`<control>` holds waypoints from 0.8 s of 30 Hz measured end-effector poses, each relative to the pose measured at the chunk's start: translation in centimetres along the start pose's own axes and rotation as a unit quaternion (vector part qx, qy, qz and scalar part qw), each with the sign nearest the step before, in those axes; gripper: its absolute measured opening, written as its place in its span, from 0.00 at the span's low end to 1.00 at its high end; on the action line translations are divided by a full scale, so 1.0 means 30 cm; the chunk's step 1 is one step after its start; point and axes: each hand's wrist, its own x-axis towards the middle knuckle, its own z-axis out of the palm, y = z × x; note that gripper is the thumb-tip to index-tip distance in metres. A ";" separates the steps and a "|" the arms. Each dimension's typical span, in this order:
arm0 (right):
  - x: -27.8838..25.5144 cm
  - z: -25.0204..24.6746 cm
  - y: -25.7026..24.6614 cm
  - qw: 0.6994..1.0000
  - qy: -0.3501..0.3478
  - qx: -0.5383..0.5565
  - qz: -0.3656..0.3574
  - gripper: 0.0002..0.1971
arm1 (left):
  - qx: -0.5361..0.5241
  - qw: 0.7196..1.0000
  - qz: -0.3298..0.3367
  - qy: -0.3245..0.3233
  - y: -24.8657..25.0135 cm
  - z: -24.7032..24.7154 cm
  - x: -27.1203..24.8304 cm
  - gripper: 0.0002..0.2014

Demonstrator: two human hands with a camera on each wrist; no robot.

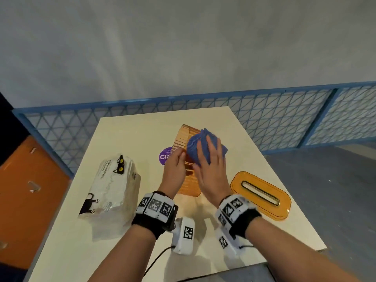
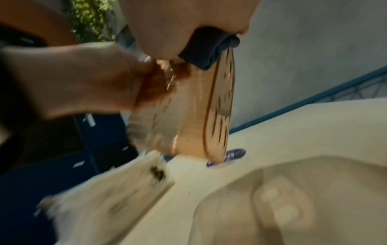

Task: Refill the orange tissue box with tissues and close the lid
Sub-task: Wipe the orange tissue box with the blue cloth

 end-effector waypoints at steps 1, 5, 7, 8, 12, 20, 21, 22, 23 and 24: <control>-0.036 0.016 -0.010 0.999 -0.001 -0.019 -0.032 0.27 | -0.011 1.000 -0.002 0.008 0.007 -0.002 0.005 0.12; 0.038 -0.026 -0.006 0.998 0.027 -0.036 -0.052 0.27 | -0.026 0.999 0.001 0.026 0.048 -0.012 0.012 0.14; 0.139 -0.090 -0.009 0.999 0.050 0.010 -0.007 0.27 | -0.035 0.999 0.002 0.026 0.075 -0.016 0.016 0.15; 0.171 -0.111 -0.013 0.998 0.063 0.031 0.008 0.27 | -0.041 0.999 0.005 0.023 0.090 -0.019 0.016 0.15; 0.073 -0.060 -0.025 0.994 0.083 -0.023 -0.061 0.26 | -0.064 0.996 0.044 0.038 0.144 -0.031 0.035 0.15; 0.062 -0.069 0.024 0.985 0.022 -0.109 -0.133 0.27 | -0.047 0.997 0.042 0.053 0.149 -0.059 0.052 0.16; 0.100 -0.095 0.006 0.990 0.029 -0.086 -0.103 0.27 | -0.063 0.997 0.027 0.041 0.160 -0.059 0.052 0.16; 0.122 -0.111 -0.016 0.994 0.036 -0.067 -0.083 0.27 | -0.074 0.996 0.021 0.034 0.168 -0.060 0.056 0.16; 0.123 -0.112 -0.032 0.994 0.045 -0.063 -0.083 0.26 | -0.077 0.996 0.023 0.036 0.178 -0.061 0.059 0.16; 0.105 -0.098 -0.039 0.990 0.051 -0.077 -0.104 0.27 | -0.072 0.996 0.031 0.046 0.184 -0.064 0.062 0.16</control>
